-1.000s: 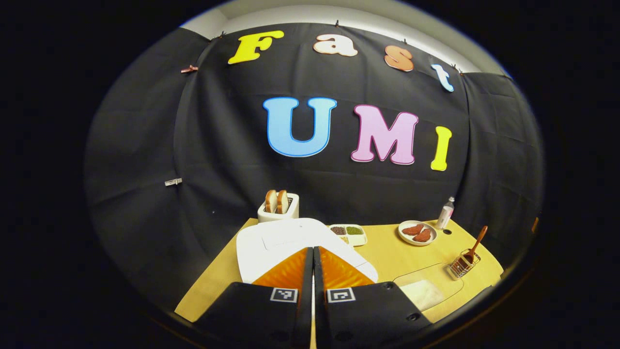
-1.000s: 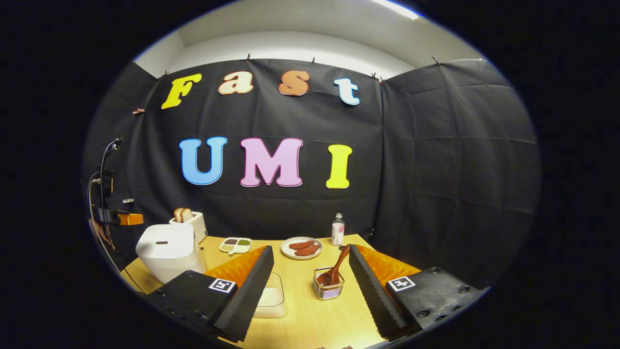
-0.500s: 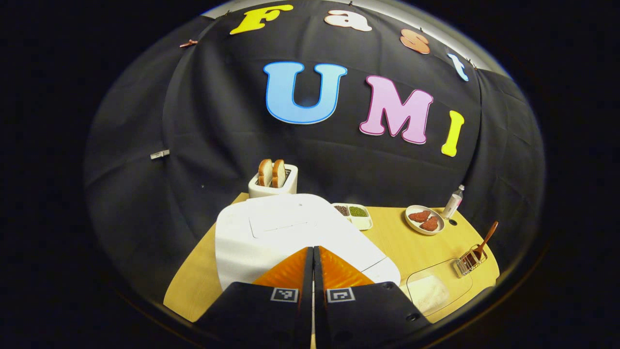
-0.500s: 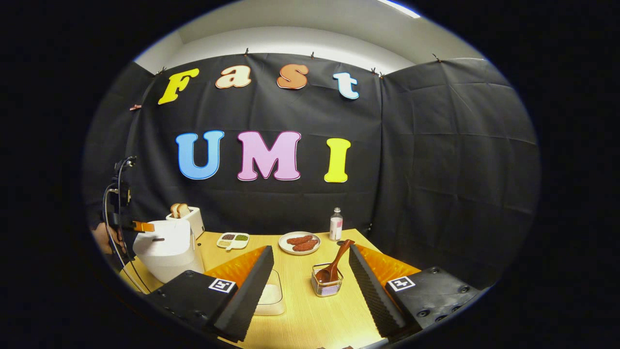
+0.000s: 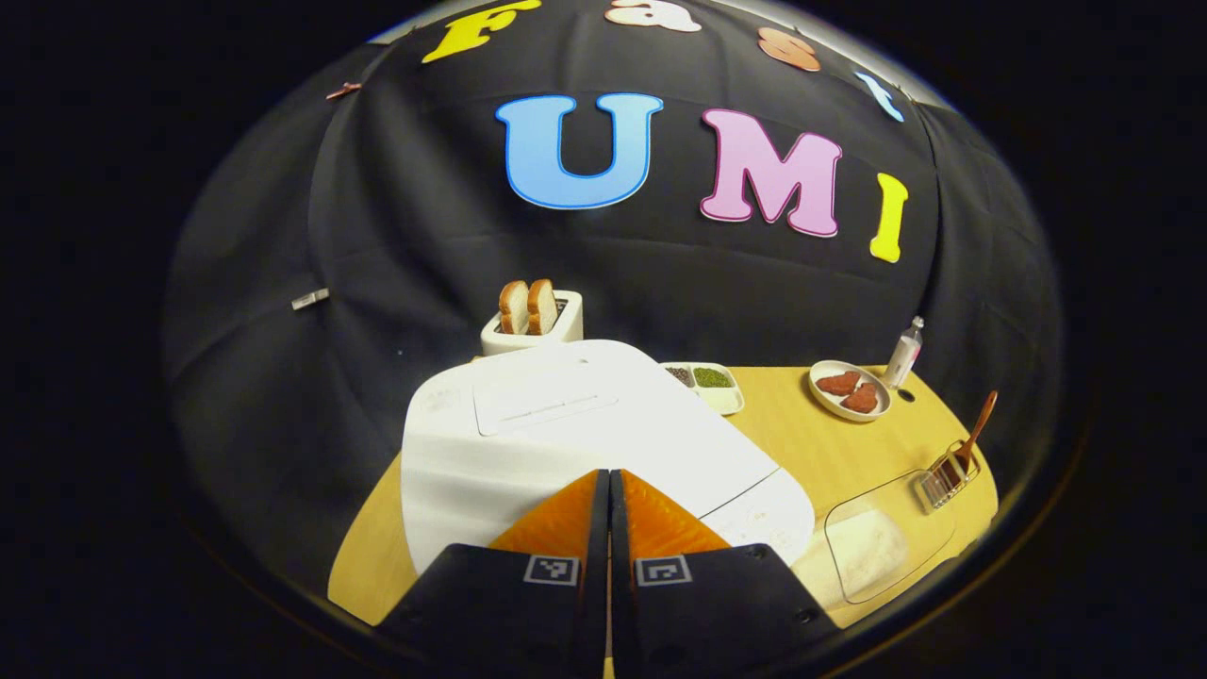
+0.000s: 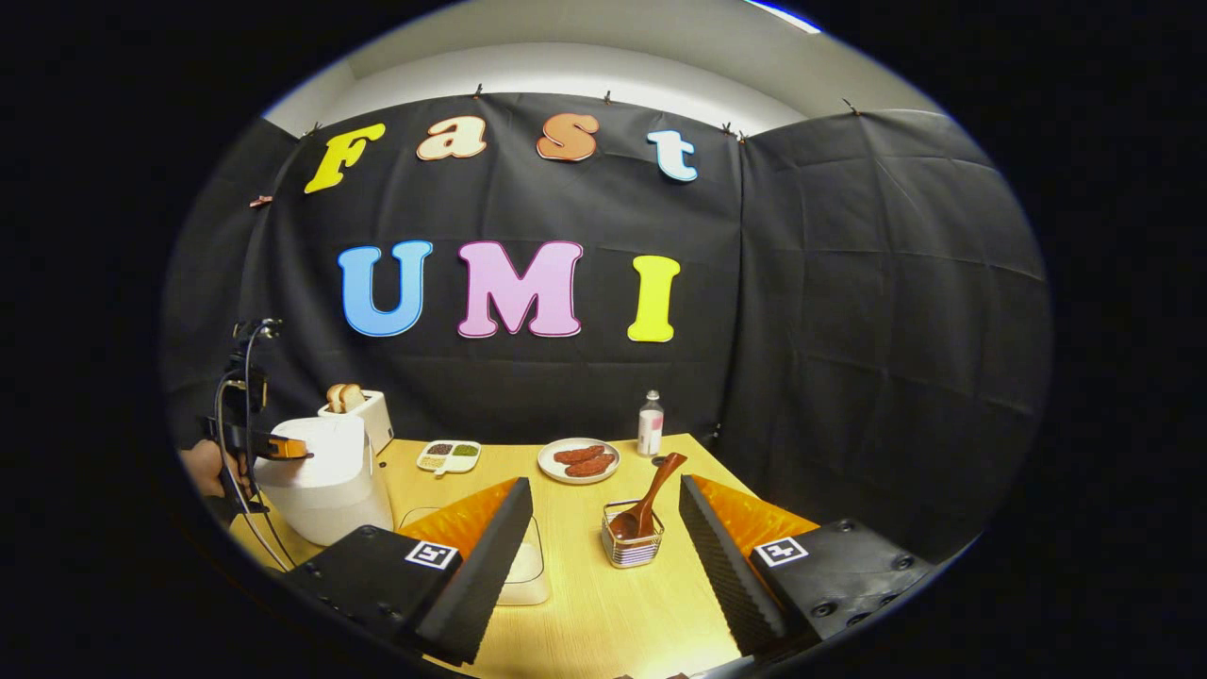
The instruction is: Close the left gripper, press the button to open the rice cooker; take a wooden spoon from the chopstick holder with the right hand, scoop a spoonful of rice and pour it into the rice cooker, then put the wooden spoon back into the chopstick holder.
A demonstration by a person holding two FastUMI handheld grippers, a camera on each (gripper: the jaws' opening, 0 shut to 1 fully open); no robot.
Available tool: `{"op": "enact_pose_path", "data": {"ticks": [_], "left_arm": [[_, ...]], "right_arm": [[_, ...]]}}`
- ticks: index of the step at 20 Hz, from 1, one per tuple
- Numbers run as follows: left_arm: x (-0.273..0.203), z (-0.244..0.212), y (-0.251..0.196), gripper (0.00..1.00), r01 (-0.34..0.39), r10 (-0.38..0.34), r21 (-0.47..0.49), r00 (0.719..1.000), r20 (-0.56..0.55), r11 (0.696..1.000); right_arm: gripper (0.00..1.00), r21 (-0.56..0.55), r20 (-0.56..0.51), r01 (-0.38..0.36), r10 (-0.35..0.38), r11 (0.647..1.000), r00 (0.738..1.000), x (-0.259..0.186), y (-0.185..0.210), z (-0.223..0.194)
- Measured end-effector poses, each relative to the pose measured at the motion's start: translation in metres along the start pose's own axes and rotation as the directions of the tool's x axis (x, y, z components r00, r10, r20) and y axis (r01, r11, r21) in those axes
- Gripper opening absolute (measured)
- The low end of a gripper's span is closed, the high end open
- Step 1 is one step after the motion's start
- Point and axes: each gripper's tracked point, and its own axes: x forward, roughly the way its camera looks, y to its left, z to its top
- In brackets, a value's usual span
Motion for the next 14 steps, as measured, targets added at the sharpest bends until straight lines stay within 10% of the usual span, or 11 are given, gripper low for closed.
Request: {"op": "enact_pose_path", "data": {"ticks": [8,14], "left_arm": [[-0.006,0.005,-0.001,0.08,-0.002,0.002,-0.007,1.0,0.021,1.0],[-0.069,0.101,0.005,0.09,-0.117,0.087,0.08,0.948,0.306,0.99]], "right_arm": [[0.98,0.004,0.041,-0.024,0.023,1.0,0.999,-0.004,0.002,0.011],[0.98,0.012,0.048,-0.042,0.042,0.999,0.998,0.009,-0.007,0.018]]}}
